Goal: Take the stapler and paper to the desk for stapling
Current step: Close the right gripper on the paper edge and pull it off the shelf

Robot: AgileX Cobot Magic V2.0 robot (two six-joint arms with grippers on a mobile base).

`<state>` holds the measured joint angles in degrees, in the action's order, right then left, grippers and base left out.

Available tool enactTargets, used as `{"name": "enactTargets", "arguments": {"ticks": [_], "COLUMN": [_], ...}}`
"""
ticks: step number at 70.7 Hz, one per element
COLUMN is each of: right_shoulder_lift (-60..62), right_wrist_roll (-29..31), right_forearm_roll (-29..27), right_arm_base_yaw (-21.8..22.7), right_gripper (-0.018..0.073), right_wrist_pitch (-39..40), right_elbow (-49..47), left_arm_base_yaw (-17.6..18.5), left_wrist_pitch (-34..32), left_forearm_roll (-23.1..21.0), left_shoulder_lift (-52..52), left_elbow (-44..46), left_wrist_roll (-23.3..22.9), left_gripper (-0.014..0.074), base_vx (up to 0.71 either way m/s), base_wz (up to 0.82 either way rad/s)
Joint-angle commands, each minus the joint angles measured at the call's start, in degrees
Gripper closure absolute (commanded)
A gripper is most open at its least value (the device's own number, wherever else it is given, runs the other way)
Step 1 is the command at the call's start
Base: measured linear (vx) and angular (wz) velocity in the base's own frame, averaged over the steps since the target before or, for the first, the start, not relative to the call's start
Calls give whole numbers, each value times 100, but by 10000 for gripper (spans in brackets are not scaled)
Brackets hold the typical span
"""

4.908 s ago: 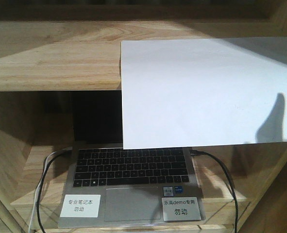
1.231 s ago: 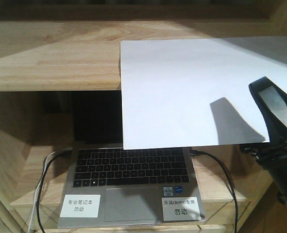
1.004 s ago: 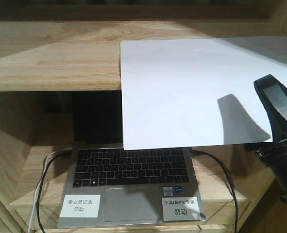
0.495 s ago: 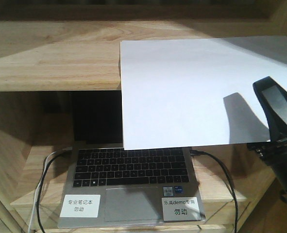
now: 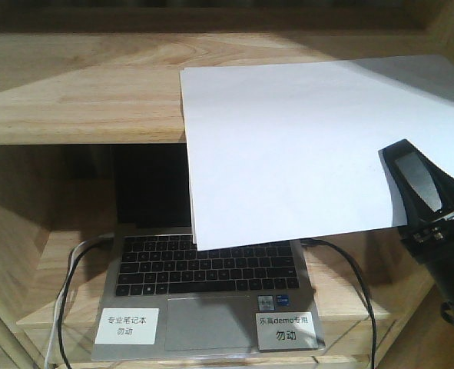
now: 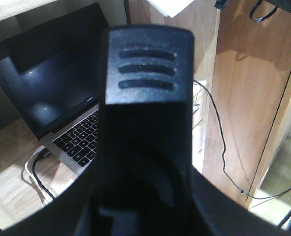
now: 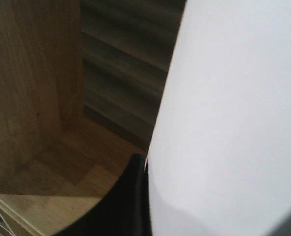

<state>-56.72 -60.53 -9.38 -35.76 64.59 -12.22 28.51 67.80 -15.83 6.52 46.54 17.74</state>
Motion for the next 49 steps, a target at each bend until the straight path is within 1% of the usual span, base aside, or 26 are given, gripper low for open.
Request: {"name": "enactTargets", "arguments": {"ticks": [1, 29, 49], "right_shoulder_lift": [18, 77, 741], "right_wrist_roll": [64, 64, 130], "right_forearm_roll": [147, 389, 399], "right_arm_base_yaw": [-5, -5, -5], "right_gripper": [567, 564, 564], "right_wrist_pitch": [348, 524, 154], "right_elbow": [-172, -172, -172], "left_arm_base_yaw": [18, 18, 18], "left_wrist_pitch": [-633, -633, -633], "left_forearm_roll": [-144, -144, -144], "left_shoulder_lift": [110, 110, 110], "left_elbow": [122, 122, 122], "left_wrist_roll": [-8, -8, -8], "left_gripper": [603, 603, 603], "base_vx": [0, 0, 0], "base_wz": [0, 0, 0]}}
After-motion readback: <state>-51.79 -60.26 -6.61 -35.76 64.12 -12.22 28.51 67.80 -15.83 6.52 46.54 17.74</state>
